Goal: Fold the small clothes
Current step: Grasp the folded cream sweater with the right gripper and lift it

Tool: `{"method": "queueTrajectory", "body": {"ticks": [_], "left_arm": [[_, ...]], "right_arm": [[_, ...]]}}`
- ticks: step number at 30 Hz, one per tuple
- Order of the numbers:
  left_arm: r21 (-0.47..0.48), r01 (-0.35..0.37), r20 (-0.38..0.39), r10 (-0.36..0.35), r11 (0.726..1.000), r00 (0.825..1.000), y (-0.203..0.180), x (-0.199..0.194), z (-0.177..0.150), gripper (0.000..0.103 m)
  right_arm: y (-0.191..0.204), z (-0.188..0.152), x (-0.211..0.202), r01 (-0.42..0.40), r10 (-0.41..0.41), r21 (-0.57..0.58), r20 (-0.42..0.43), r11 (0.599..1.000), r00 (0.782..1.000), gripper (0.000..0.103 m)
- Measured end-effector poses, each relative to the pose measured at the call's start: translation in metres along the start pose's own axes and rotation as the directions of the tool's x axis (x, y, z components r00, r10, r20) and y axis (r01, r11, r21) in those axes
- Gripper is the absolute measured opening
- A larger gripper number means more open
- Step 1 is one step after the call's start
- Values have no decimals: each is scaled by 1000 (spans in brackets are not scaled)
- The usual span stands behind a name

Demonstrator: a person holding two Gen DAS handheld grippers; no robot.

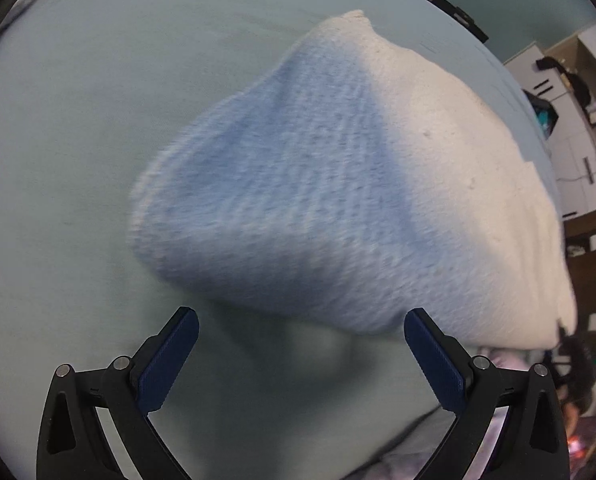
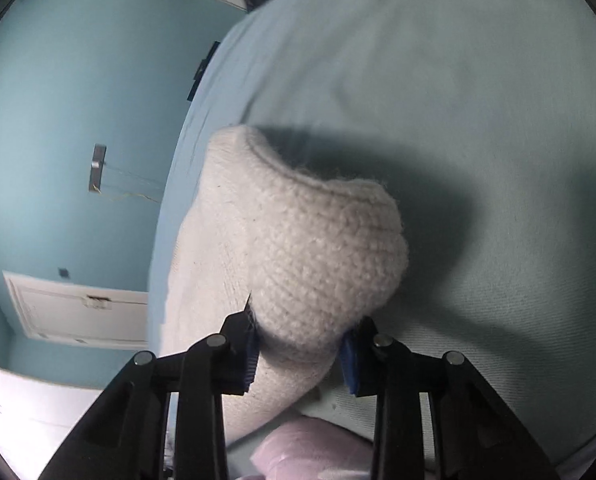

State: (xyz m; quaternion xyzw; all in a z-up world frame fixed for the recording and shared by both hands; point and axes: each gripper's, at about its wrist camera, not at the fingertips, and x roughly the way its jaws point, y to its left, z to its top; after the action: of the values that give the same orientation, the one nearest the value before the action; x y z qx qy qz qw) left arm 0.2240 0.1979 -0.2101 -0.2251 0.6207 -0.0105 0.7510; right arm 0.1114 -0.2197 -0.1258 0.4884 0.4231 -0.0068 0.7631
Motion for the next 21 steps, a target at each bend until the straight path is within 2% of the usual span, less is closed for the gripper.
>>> {"method": "queueTrajectory", "body": {"ticks": [5,8,10,12,13,15,18,21], "left_arm": [[-92,21,-47,-26,996,999,-8,33,19,103],[-136,67,-53,-75,988,996,-8,47,31,102],[-158,114,-50,-124,981,991,-5,46,30,94],[-183,191,-46,-202,965,978,-1,45,32,69],[-193,216,-47,-229,957,972,0,44,33,66],[-195,231,-42,-243,953,969,-1,42,35,50],[-135,217,-18,-221,967,975,-8,30,35,32],[-62,180,17,-179,982,984,-21,10,29,28]], "right_arm": [[-2,7,3,19,-19,-23,7,1000,1000,27],[-3,10,4,30,-30,-33,11,999,999,27],[-3,11,6,31,-30,-40,16,999,999,27],[-1,10,9,30,-30,-47,20,998,999,27],[-2,11,10,28,-27,-48,22,998,999,27],[-1,10,11,13,-11,-50,28,999,1000,27],[-2,10,9,-2,4,-62,36,998,999,26],[5,11,-1,-21,26,-93,46,995,999,25]]}}
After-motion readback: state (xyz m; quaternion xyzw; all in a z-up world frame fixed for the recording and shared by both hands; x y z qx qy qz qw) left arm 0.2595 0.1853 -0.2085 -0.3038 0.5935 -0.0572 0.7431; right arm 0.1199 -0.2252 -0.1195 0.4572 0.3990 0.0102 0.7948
